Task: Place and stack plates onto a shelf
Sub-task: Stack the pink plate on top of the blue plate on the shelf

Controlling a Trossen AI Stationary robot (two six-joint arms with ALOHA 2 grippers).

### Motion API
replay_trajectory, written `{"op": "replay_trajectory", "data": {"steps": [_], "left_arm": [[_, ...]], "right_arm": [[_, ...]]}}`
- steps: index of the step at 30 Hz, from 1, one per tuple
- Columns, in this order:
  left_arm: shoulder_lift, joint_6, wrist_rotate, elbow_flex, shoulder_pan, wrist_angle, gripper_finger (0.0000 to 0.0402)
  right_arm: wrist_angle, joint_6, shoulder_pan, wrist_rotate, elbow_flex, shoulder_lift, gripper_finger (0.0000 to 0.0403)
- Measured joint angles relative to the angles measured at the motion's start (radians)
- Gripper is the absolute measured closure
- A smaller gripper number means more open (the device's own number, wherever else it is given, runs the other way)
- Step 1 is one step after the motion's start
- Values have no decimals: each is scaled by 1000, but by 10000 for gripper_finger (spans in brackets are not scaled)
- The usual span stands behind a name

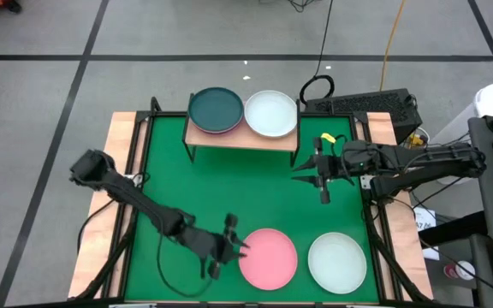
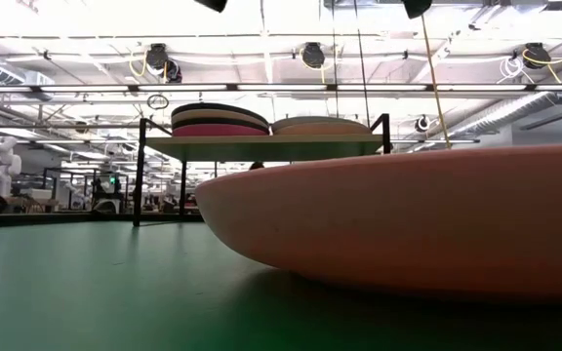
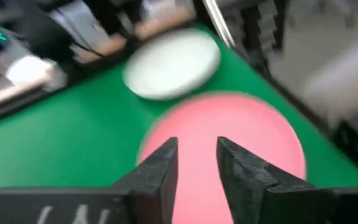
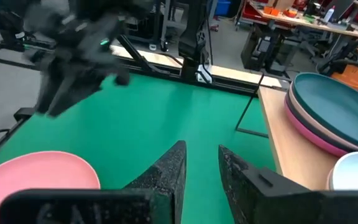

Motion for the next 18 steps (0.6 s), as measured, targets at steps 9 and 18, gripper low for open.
{"op": "replay_trajectory", "data": {"steps": [9,18], "left_arm": [[249,72,0,312,-92,-422,257],[354,172,-1,385,-119,-459,256]], "right_arm": [[0,65,15,-1,0,3,323],[26,66,53,0,0,3,323]]}}
